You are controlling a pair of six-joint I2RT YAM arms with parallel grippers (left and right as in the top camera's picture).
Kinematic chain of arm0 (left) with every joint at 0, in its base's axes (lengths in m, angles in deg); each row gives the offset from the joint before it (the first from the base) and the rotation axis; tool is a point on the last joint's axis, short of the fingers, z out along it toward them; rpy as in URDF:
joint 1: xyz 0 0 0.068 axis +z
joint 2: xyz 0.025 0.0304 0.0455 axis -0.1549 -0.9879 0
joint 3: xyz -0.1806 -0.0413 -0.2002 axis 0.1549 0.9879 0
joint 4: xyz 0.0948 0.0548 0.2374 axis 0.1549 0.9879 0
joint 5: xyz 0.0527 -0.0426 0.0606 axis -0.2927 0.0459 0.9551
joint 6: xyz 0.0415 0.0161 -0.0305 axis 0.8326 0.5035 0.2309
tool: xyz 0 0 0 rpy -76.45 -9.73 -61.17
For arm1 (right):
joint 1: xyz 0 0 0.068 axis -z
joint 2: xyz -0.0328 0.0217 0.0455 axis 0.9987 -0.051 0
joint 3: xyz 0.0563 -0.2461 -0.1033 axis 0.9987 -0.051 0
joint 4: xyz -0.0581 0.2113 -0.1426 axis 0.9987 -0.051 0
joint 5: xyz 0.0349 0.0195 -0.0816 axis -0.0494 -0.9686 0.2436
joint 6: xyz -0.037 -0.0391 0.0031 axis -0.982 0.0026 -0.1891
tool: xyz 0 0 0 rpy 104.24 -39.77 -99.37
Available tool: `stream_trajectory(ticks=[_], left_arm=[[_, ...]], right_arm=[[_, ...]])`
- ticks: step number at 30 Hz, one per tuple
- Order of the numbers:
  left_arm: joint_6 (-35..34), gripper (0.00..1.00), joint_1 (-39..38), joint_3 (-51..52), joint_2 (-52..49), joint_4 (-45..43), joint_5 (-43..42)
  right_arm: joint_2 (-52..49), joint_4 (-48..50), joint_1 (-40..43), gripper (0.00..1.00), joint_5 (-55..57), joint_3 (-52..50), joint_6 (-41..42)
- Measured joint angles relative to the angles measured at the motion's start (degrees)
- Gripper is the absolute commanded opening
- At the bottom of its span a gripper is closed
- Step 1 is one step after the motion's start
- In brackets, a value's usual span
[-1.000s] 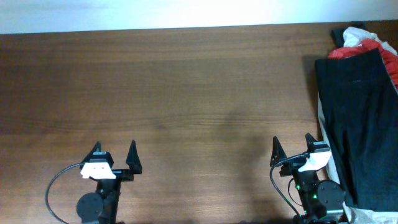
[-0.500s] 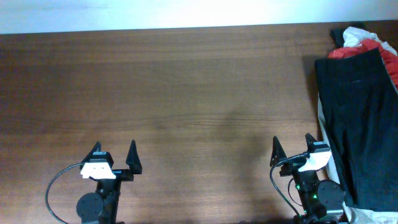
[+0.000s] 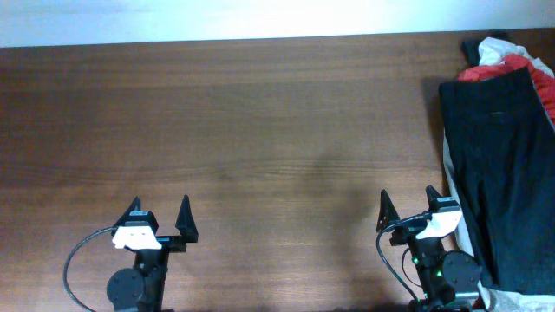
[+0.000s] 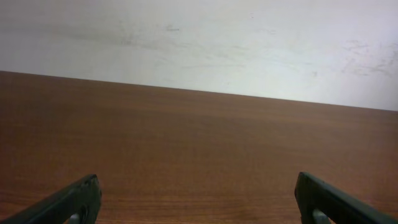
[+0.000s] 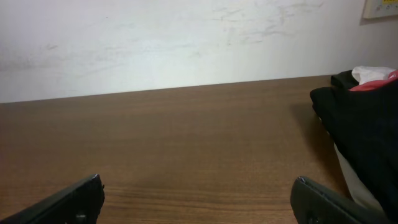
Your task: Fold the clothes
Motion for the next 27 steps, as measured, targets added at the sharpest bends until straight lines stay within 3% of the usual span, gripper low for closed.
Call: stream_trajectory(ticks=[5, 7, 10, 15, 21, 24, 27], left_arm=[[0.0, 0.99, 0.0, 0.0, 0.0, 0.0, 0.0], [0.0, 0.99, 0.0, 0.0, 0.0, 0.0, 0.0], [0.0, 0.99, 0.0, 0.0, 0.0, 0.0, 0.0], [0.0, 0.99, 0.0, 0.0, 0.0, 0.0, 0.0], [0.0, 0.99, 0.0, 0.0, 0.0, 0.0, 0.0], [0.0, 0.99, 0.0, 0.0, 0.1, 0.1, 0.2], [0.0, 0.99, 0.0, -0.1, 0.2, 0.2, 0.3]], right_arm=[[0.0, 0.5, 0.0, 0.99, 0.4, 0.0, 0.1], [0.0, 1.7, 0.0, 0.99, -4.9, -0.1, 2.7], [0.0, 4.6, 0.0, 0.99, -19.9, -0.2, 16.9], [0.0, 23.8, 0.0, 0.99, -23.3, -0.7, 27.1], [-2.8, 22.5, 0.0, 0.99, -11.7, 4.2, 25.0], [-12.9, 13.8, 0.0, 0.99, -8.2, 17.4, 15.5], [-31.5, -1.5, 0.0, 0.99, -4.0, 36.7, 3.9]])
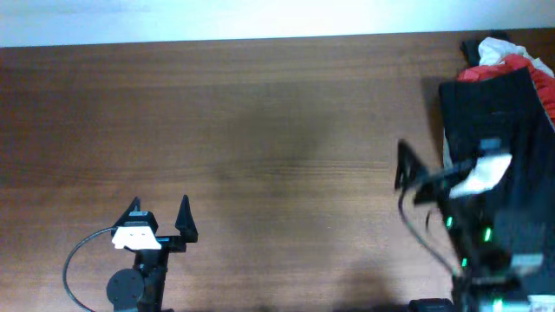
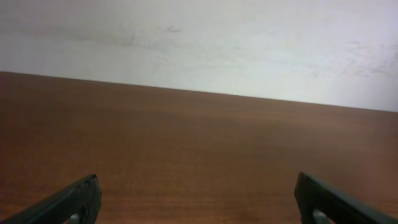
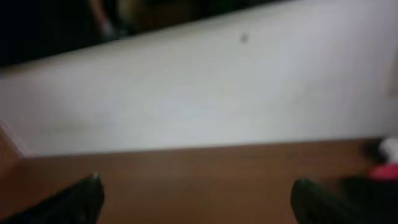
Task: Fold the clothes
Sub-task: 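Grasp the black trousers from the pile with the right gripper, drag to center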
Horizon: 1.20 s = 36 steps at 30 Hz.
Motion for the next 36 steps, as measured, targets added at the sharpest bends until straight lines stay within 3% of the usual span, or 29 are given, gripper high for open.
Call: stream_trajectory(ticks=[4, 6, 8, 14, 21, 23, 26, 29, 34, 36], left_arm=[[0.0, 0.99, 0.0, 0.0, 0.0, 0.1, 0.0], [0.0, 0.99, 0.0, 0.0, 0.0, 0.0, 0.0], [0.0, 0.99, 0.0, 0.0, 0.0, 0.1, 0.1], [0.0, 0.99, 0.0, 0.0, 0.0, 0.0, 0.1], [0.0, 0.99, 0.0, 0.0, 0.0, 0.0, 0.1], [0.0, 0.99, 0.0, 0.0, 0.0, 0.0, 0.1], [0.0, 0.99, 0.0, 0.0, 0.0, 0.0, 0.1], [0.0, 0.99, 0.0, 0.0, 0.0, 0.0, 0.1], [0.0, 0.99, 0.0, 0.0, 0.0, 0.0, 0.1], [0.0, 0.99, 0.0, 0.0, 0.0, 0.0, 0.1]], right_arm=[[-28.3, -29.8, 0.0, 0.99, 13.0, 34.3, -9.0], [-39.6, -39.0, 0.0, 0.99, 18.1, 47.6, -11.7], [-50.9, -41.4, 0.0, 0.99, 23.8, 58.8, -13.7], [-80.1, -41.5, 0.7, 0.99, 38.2, 64.8, -18.6], [-97.8, -36.9, 2.5, 0.91, 47.9, 64.7, -19.5], [-100.0, -36.1, 4.2, 0.76, 48.5, 64.7, -19.4], [-100.7, -35.7, 6.3, 0.68, 47.7, 64.7, -19.6], [-100.7, -35.1, 7.3, 0.41, 46.1, 64.7, -19.8], [-100.7, -34.2, 7.4, 0.08, 45.6, 64.7, -19.8], [-100.7, -34.1, 7.4, 0.04, 45.6, 64.7, -19.9]])
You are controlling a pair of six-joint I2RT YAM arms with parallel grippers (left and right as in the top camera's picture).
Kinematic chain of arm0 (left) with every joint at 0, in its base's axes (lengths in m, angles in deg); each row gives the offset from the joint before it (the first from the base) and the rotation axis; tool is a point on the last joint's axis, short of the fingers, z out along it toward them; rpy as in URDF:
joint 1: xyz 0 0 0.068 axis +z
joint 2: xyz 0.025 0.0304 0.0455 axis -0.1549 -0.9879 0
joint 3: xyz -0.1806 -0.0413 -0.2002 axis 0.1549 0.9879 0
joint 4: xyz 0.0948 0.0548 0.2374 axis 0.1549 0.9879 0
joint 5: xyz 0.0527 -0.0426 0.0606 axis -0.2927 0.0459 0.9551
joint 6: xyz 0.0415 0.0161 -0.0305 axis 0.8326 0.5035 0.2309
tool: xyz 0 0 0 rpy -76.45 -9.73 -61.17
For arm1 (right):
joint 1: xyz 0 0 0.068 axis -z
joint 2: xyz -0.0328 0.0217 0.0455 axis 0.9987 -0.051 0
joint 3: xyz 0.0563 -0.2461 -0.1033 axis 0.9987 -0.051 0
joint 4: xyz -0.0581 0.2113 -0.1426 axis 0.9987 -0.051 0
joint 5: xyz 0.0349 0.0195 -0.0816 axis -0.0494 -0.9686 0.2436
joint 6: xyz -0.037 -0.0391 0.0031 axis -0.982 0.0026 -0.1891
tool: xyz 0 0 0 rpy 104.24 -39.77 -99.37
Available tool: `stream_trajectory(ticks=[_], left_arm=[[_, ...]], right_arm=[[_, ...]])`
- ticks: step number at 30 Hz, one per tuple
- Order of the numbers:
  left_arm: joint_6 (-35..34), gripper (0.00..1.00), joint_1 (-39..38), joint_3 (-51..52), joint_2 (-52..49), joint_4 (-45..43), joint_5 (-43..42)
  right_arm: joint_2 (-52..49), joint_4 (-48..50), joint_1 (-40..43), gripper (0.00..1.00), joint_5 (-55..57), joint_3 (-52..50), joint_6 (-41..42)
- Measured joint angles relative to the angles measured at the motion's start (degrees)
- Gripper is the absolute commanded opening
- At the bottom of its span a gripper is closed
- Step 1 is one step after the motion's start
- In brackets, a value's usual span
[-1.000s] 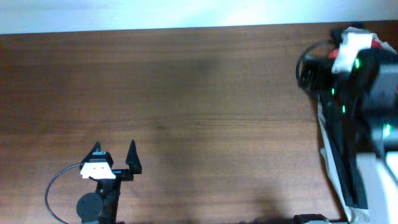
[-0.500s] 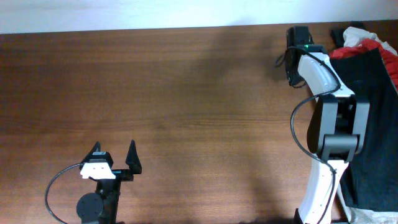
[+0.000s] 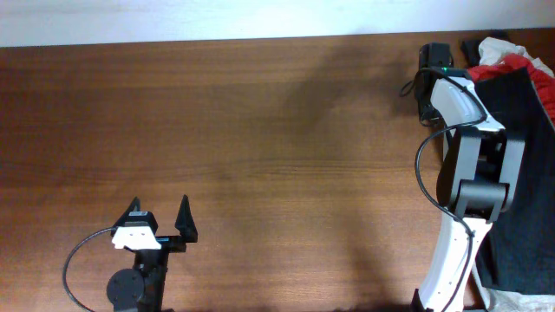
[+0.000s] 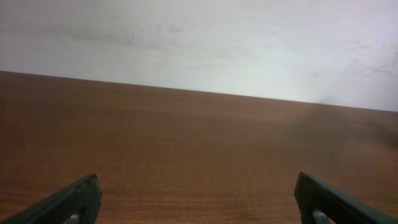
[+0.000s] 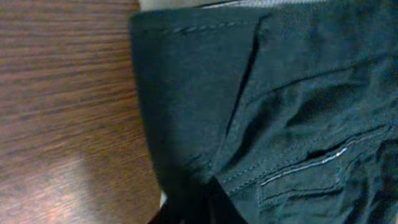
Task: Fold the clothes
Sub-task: 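Grasp the black trousers from the pile with the right gripper, drag to center, then grasp the left and right ends of the black trousers with both grippers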
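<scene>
Dark trousers [image 3: 525, 121] lie along the table's right edge. In the right wrist view their cloth [image 5: 280, 93] fills the frame, showing seams, a pocket and a zip. My right gripper [image 3: 427, 87] is stretched out to the far corner of these trousers. Its fingers meet at the bottom of the right wrist view [image 5: 196, 208], shut on the trousers' left edge. My left gripper [image 3: 160, 218] rests open near the front left of the table. Only bare wood shows between its fingers [image 4: 199, 202].
A heap of red and white clothes [image 3: 512, 54] lies at the far right corner behind the trousers. A bit of white cloth [image 5: 163, 199] shows under the trousers' edge. The brown wooden table [image 3: 260, 130] runs back to a pale wall [image 4: 199, 43].
My right arm has moved from mid-right of the table to the far right corner. Its gripper, open then, is now shut at the trousers' edge. The left arm has not moved.
Both grippers first rested open near the table's front edge, with the trousers to the right. Then the right arm was raised and further back, still open. Now it is at the trousers' far corner, shut on the cloth.
</scene>
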Motion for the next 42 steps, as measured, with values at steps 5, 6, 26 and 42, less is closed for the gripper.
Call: stream_trajectory(ticks=[5, 6, 26, 42], left_arm=[[0.0, 0.99, 0.0, 0.0, 0.0, 0.0, 0.0], [0.0, 0.99, 0.0, 0.0, 0.0, 0.0, 0.0], [0.0, 0.99, 0.0, 0.0, 0.0, 0.0, 0.0], [0.0, 0.99, 0.0, 0.0, 0.0, 0.0, 0.0]], right_arm=[[0.0, -1.9, -0.1, 0.04, 3.3, 1.8, 5.1], [0.0, -3.9, -0.1, 0.04, 3.9, 3.6, 6.3], [6.6, -15.8, -39.6, 0.04, -29.1, 29.2, 19.4], [6.6, -32.5, -40.6, 0.98, -29.3, 34.6, 20.2]])
